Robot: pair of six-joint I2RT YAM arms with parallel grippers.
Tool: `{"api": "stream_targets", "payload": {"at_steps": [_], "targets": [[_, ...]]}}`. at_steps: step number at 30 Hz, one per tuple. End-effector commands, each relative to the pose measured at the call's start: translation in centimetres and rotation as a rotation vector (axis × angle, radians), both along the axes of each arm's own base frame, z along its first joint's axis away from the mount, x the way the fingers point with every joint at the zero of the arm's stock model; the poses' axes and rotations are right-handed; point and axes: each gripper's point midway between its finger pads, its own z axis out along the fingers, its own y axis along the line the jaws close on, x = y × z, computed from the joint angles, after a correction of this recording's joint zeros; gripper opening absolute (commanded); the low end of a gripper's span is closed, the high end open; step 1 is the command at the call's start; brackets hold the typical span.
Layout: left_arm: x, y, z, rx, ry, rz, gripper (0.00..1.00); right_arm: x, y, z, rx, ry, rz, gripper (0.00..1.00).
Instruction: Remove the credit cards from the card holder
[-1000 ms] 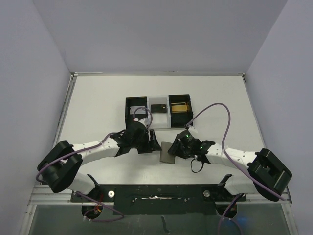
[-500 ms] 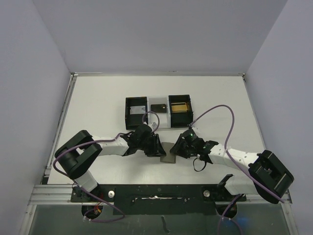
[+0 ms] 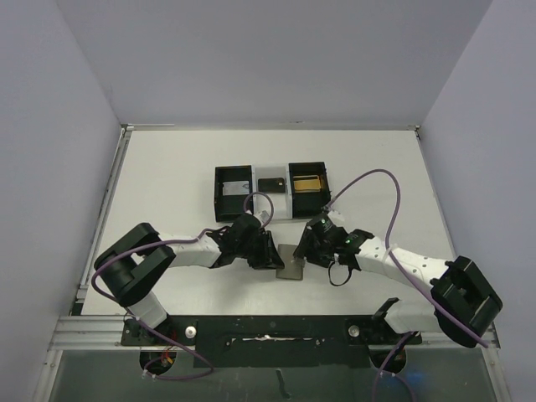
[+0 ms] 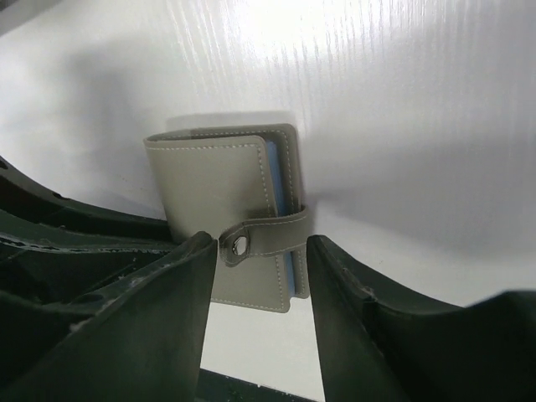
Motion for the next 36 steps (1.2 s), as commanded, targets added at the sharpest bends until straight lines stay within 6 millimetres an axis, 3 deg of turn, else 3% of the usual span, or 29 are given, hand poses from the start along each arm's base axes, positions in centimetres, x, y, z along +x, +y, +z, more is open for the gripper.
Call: {"api": "stream_targets", "payload": {"at_steps": [1,6,14,19,27,36], "targets": [[0.8,-0.8,1.3,-0.006,-0.057,-0.020,0.25,1.4,-0.5,2.0,-0.091,-0.037,0.014,0.49],[1.0,-0.5,1.3,0.002,-0.072,-0.008,0.26,1.8,0.5,2.9,-0.124,-0.041,0.058,0.53],[1.1,-0.1,1.1,0.017,-0.091,-0.004,0.27,1.4,1.7,1.2,-0.222,0.012,0.057,0.52],[1.1,0.1,0.8,0.017,-0.086,0.000,0.27,0.7,1.1,0.3,-0.278,0.054,0.044,0.45],[1.0,0.5,0.5,0.047,-0.082,0.003,0.27,0.8,-1.6,1.9,-0.402,0.020,0.001,0.40],[1.0,0.7,0.5,0.069,-0.081,0.000,0.27,0.3,-1.8,1.5,-0.379,0.037,-0.003,0.40]]}}
